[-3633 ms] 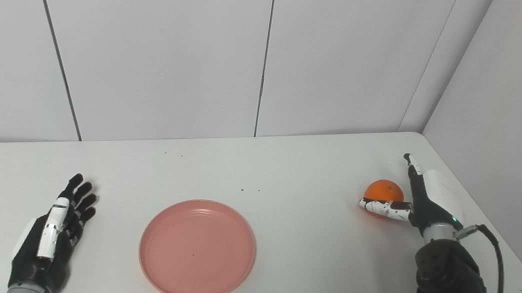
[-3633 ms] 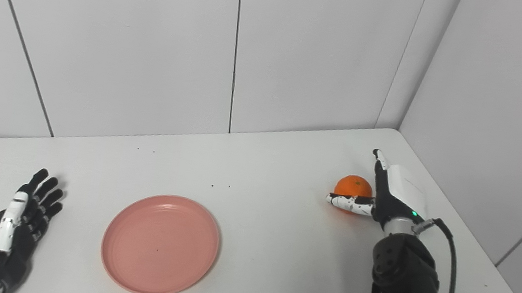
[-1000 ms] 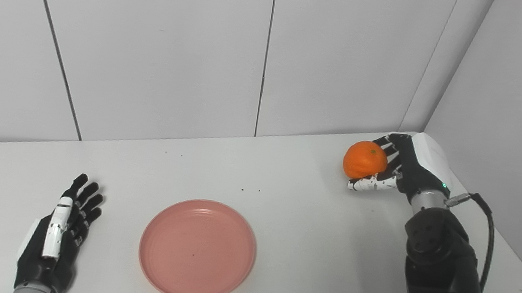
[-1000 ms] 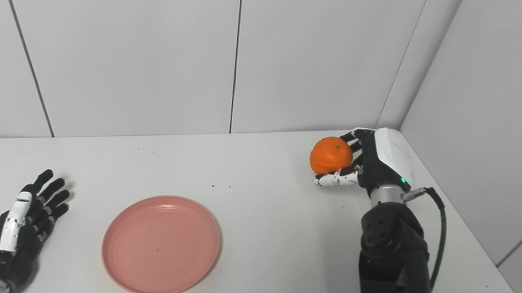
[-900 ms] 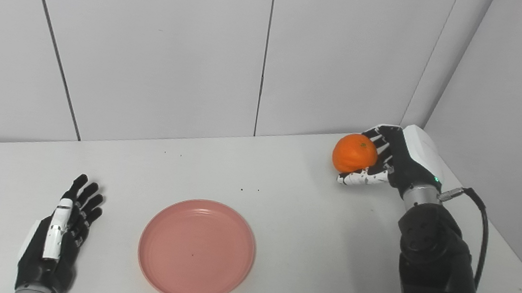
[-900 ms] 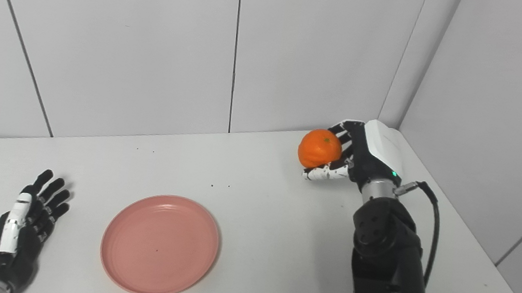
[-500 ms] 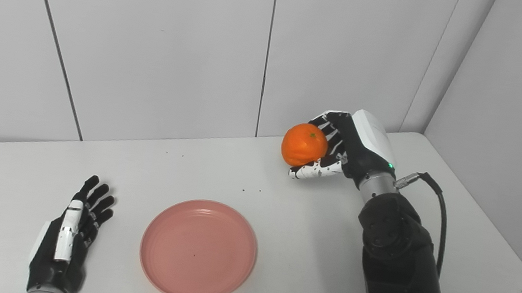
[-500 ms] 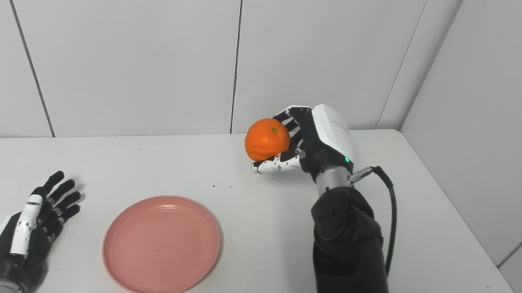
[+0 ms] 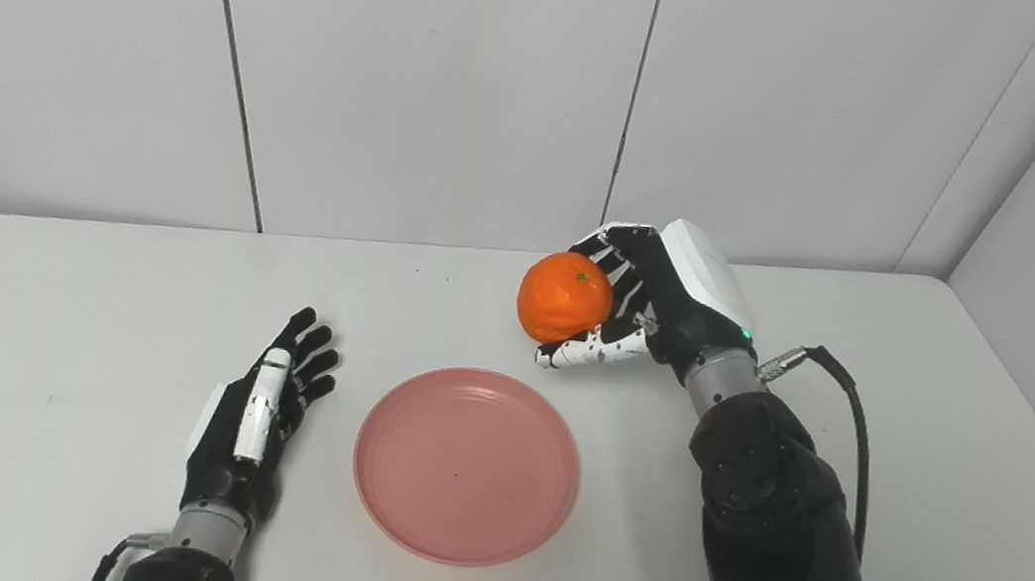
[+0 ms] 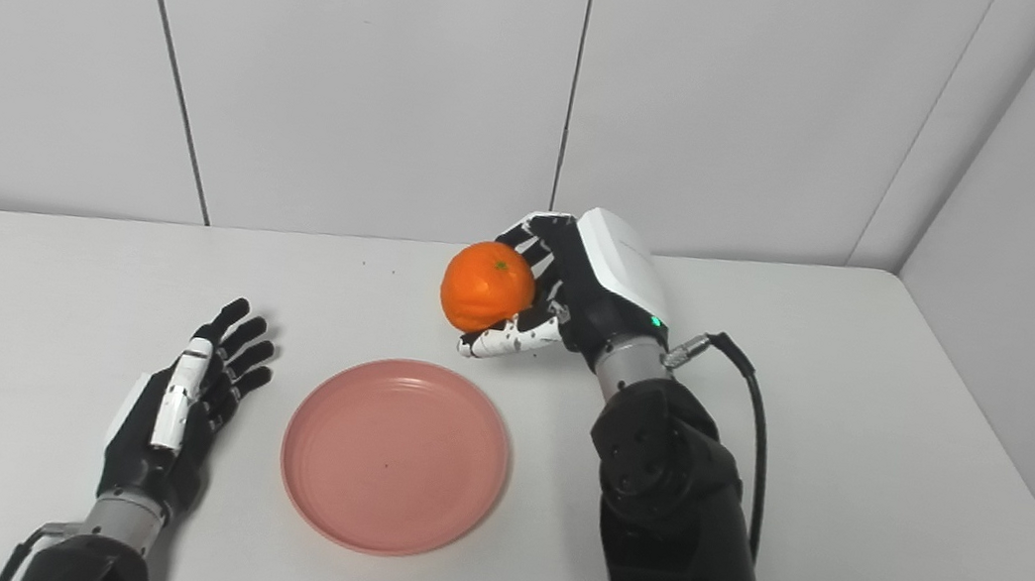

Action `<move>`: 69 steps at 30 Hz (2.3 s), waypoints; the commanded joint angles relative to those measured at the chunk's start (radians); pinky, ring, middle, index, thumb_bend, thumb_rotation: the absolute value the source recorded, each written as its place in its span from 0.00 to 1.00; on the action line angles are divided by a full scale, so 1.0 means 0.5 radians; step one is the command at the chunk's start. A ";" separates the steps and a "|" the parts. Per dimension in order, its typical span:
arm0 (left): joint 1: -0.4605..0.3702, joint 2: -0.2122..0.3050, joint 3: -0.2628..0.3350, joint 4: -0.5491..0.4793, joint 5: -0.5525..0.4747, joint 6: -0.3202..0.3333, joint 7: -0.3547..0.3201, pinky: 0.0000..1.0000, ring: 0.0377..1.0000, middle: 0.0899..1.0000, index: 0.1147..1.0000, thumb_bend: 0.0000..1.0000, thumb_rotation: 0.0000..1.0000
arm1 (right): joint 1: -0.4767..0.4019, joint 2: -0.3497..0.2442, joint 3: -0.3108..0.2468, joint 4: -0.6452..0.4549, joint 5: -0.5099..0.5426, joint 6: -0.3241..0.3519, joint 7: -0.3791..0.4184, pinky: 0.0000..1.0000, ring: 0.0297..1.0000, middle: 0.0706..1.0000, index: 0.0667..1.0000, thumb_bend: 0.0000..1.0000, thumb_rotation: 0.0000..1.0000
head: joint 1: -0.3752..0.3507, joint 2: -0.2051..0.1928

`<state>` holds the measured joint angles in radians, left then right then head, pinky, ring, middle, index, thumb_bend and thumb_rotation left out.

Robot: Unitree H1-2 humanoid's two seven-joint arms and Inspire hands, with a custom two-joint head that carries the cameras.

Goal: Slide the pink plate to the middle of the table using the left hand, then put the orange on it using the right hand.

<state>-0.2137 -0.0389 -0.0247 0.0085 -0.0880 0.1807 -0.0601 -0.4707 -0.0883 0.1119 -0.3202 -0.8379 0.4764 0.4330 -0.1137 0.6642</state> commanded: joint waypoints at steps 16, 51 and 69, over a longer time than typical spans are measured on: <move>-0.071 -0.066 -0.060 -0.102 0.084 -0.043 0.060 0.89 0.90 0.92 0.91 0.40 1.00 | 0.013 0.056 0.333 0.139 0.128 -0.120 -0.175 0.27 0.34 0.39 0.48 0.53 0.00 | 0.221 0.044; -0.103 -0.081 -0.060 -0.098 0.105 -0.047 0.081 0.87 0.89 0.92 0.90 0.40 1.00 | 0.106 -0.071 0.712 0.373 -0.029 -0.160 -0.322 0.29 0.36 0.40 0.48 0.53 0.00 | 0.258 0.124; -0.106 -0.088 -0.041 -0.103 0.084 -0.009 0.083 0.88 0.90 0.92 0.91 0.39 1.00 | 0.118 -0.072 0.698 0.363 -0.070 -0.157 -0.283 0.33 0.43 0.45 0.51 0.60 0.05 | 0.236 0.129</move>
<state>-0.2272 -0.0732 -0.0430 -0.0176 -0.0403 0.1830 -0.0171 -0.3935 -0.1263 0.4720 -0.1145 -0.8677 0.3978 0.2935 0.0031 0.7271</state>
